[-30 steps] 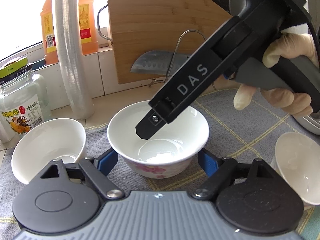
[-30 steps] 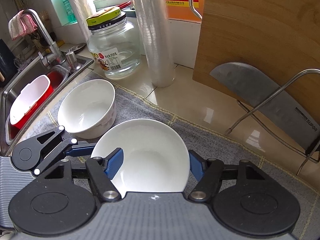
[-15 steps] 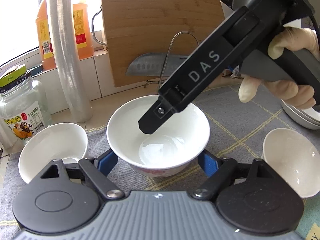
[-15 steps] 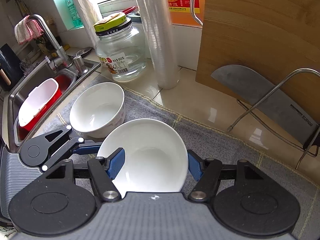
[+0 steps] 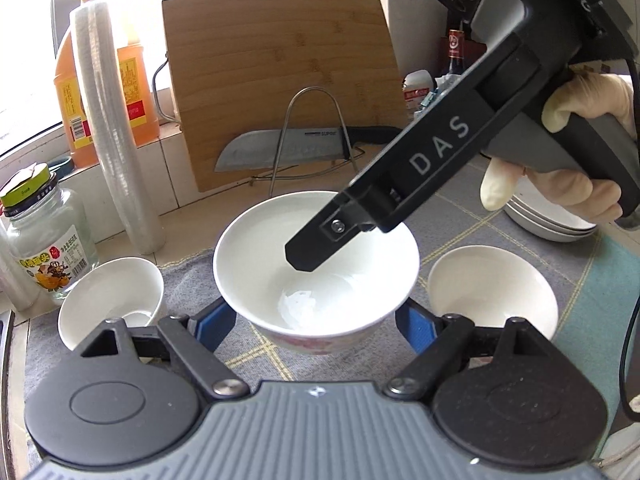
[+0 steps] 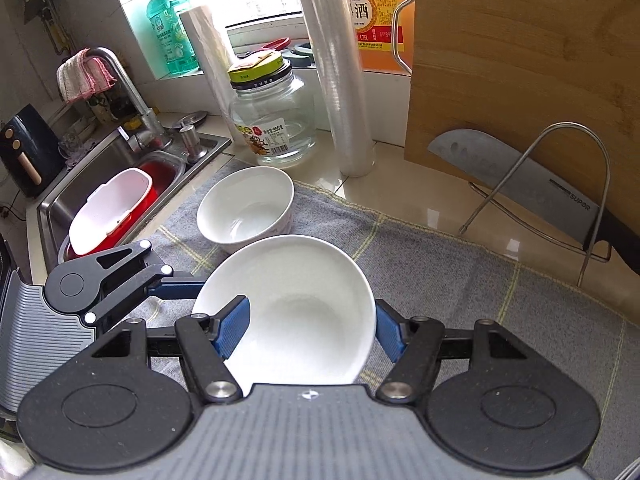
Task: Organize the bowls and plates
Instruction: 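Lift and carry the pink-floral bowl with the right gripper toward the white bowl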
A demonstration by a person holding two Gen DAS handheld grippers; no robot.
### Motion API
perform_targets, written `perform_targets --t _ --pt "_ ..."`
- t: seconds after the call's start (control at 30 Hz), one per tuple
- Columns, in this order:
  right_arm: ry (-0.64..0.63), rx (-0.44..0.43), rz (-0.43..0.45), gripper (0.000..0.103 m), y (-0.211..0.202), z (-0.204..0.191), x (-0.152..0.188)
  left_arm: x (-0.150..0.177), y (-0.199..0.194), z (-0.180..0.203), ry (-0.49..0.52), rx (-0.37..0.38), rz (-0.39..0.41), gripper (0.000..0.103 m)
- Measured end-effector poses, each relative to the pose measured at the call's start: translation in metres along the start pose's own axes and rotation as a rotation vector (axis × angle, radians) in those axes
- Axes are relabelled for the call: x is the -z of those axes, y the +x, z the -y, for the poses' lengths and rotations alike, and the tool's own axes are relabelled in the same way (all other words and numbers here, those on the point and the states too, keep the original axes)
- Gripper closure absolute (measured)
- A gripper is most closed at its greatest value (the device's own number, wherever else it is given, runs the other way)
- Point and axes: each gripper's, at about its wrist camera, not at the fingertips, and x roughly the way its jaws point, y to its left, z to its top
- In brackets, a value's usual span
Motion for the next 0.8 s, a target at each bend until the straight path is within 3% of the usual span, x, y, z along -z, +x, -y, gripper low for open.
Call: perform_targets --t 0.4,0.8 --pt "0.071 0.083 0.045 0.031 -0.054 -0.005 0.049 -0.004 -0.019 0.043 0.09 0.106 0.019 0.017" --pt "0.166 0.185 0.072 0.031 -0.087 0.006 0.09 -0.008 -0.01 0.08 0.174 0.206 0.029 0.017"
